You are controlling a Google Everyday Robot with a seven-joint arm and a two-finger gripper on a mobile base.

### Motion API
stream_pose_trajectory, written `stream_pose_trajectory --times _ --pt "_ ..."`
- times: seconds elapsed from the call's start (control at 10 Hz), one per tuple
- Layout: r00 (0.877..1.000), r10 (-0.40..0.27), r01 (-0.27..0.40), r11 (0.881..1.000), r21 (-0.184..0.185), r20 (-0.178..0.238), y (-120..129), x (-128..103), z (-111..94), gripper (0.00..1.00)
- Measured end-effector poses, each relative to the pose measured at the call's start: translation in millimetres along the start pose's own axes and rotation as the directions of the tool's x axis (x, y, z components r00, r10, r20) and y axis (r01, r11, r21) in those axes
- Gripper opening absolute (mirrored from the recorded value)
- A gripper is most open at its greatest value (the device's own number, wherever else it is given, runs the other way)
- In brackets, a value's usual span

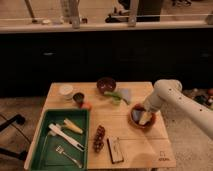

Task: Place sponge in table surface

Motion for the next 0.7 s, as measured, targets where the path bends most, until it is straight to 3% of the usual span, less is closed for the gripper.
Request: stream_pose_trajectory --times 0.7 --pt "1.0 -0.001 0.001 1.0 -0.022 0.011 -0.4 9.4 5.7 0.74"
